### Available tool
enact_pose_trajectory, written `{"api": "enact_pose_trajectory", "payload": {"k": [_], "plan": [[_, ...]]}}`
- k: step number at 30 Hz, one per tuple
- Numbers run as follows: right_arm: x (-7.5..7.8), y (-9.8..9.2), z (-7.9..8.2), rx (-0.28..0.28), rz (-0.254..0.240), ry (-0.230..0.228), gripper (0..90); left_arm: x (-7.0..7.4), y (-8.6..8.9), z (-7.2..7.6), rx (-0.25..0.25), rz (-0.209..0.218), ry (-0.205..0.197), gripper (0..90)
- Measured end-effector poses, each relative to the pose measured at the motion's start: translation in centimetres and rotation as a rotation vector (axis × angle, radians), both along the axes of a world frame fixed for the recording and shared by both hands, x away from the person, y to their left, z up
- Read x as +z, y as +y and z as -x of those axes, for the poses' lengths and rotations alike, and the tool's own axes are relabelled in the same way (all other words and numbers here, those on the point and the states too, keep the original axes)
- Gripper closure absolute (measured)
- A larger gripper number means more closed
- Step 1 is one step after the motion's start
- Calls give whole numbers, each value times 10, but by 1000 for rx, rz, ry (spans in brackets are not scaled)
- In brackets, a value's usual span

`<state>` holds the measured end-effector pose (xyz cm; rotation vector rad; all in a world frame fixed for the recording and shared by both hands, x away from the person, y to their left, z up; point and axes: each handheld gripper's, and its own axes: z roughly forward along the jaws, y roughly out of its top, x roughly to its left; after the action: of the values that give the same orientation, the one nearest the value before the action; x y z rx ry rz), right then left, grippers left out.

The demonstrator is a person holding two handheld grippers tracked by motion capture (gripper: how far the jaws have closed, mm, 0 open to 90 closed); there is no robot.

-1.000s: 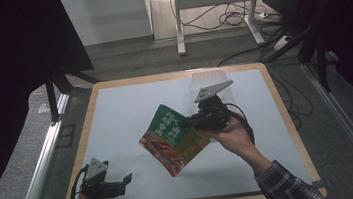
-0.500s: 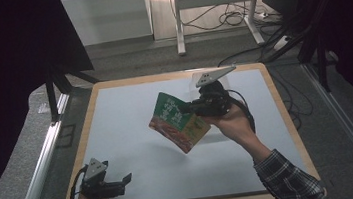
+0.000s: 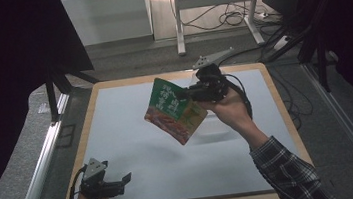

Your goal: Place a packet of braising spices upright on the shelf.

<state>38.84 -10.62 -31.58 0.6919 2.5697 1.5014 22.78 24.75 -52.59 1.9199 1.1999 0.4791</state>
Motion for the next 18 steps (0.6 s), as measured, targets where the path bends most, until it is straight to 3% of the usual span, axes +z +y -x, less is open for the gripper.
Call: {"api": "enact_pose_trajectory", "payload": {"k": [7,18], "plan": [[16,2,-15,-24,20,-31,895,0,1,0,-1,10,6,22],[27,-9,-38,-65,61,-24,895,0,2,-1,0,18,12,23]]}}
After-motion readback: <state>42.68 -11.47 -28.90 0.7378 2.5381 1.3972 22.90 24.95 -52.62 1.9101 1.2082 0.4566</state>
